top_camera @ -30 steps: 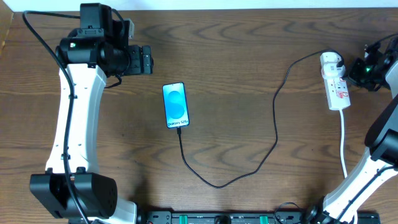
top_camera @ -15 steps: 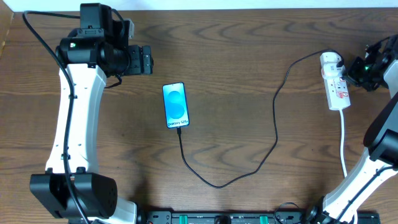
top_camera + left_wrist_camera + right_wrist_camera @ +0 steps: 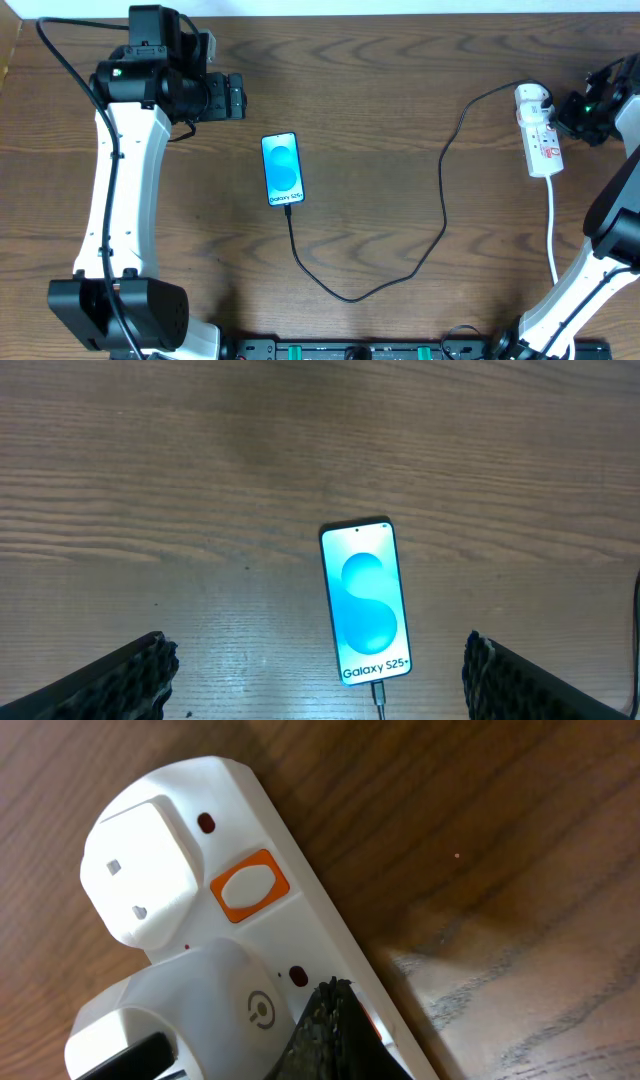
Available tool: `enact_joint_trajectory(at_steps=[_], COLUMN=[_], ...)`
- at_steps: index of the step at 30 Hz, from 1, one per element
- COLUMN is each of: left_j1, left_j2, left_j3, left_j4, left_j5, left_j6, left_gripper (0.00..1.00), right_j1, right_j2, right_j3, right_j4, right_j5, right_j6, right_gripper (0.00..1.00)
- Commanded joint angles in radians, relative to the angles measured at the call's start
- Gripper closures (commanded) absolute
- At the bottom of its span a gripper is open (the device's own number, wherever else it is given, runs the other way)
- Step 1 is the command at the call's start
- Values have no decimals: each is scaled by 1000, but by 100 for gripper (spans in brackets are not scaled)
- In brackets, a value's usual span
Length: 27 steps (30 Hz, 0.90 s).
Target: Plug charger to phone and switch on socket
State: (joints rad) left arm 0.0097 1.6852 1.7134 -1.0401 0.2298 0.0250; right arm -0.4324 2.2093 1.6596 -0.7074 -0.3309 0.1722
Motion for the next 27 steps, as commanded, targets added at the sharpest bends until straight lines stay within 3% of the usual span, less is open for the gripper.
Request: enact_joint_trajectory(at_steps=[1,27], left_j1=[3,3], left_j2=[-7,-7], left_j3=[10,10], left_j4=[-1,-1], left_j5=[-7,-7], left_j6=[-4,-4], left_gripper=[7,7], right_j1=[109,143], right_j2=[18,18], right_j3=[-44,-45], right_j4=[-68,-100], right_j5=[-203,-127], right_j6=[-42,-13], right_gripper=[99,99])
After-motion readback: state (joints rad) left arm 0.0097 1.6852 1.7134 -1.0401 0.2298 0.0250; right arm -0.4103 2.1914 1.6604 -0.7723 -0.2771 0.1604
